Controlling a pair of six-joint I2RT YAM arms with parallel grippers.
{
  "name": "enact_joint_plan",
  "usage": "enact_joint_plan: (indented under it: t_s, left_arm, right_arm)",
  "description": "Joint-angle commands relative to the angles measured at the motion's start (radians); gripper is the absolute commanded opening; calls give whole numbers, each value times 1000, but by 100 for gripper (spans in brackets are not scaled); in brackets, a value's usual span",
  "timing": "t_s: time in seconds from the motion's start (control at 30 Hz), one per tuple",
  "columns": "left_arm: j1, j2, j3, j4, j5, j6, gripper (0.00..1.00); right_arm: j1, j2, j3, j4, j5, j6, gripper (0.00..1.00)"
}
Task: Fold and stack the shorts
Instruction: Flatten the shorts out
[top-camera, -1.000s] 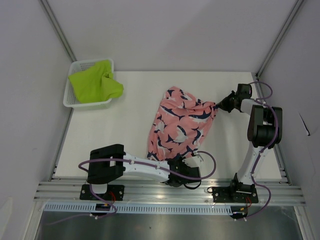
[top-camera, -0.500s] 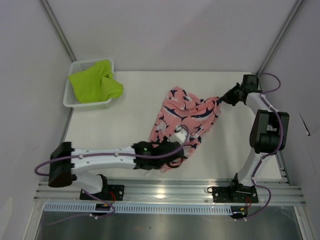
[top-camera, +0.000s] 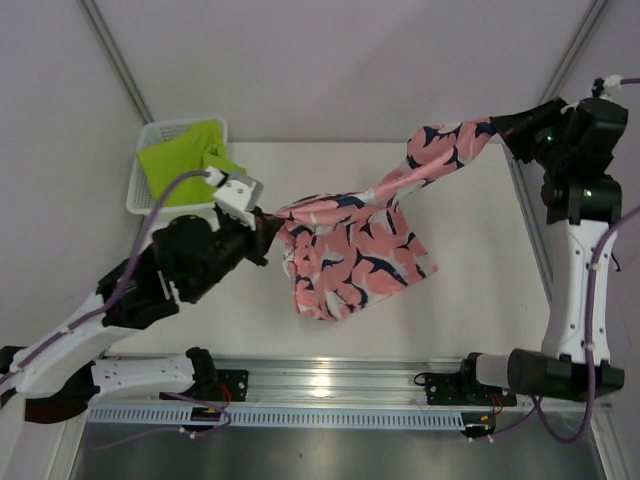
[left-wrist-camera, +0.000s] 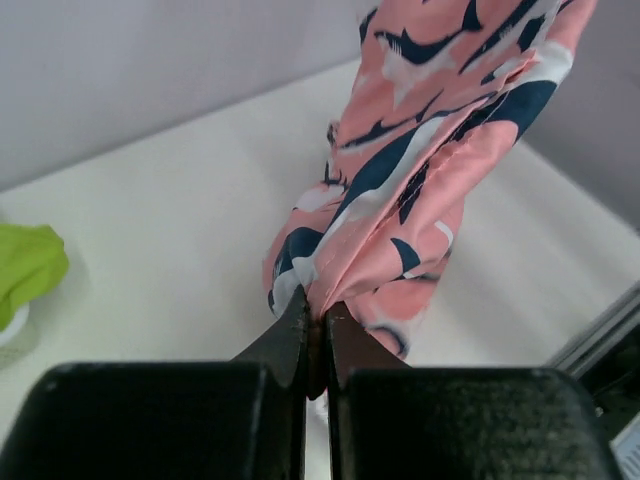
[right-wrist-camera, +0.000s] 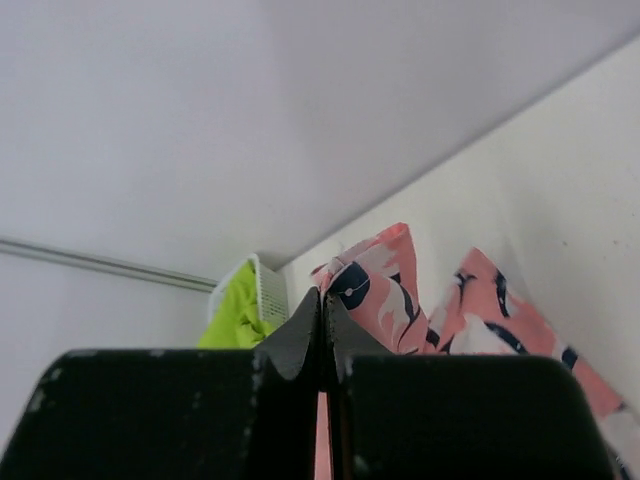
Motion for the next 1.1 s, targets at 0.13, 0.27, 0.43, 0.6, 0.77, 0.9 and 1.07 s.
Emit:
enact_joint_plan:
  t_s: [0.13, 0.27, 0.43, 0.6, 0.77, 0.9, 1.07]
  left_arm:
    - [7, -152, 186, 0, 133, 98, 0]
    - [7, -191, 226, 6, 203, 112, 0]
    - [7, -208, 244, 13, 175, 126, 0]
    - [9, -94, 312, -37, 66, 137, 0]
    - [297, 33, 321, -38, 328, 66, 0]
    - [631, 120, 330, -12, 685, -16, 0]
    - [839, 223, 413, 52, 918, -89, 0]
  right_arm:
    - [-6, -284, 81, -101, 83, -43, 0]
    - [-6, -430, 63, -60, 140, -77, 0]
    - [-6, -508, 40, 11, 199, -114, 0]
    - [-6, -393, 36, 9, 114, -102, 0]
    - [-6, -292, -18, 80, 44, -74, 0]
    - [-3, -231, -14, 118, 27, -75, 0]
    - [6, -126, 48, 202, -13, -68, 0]
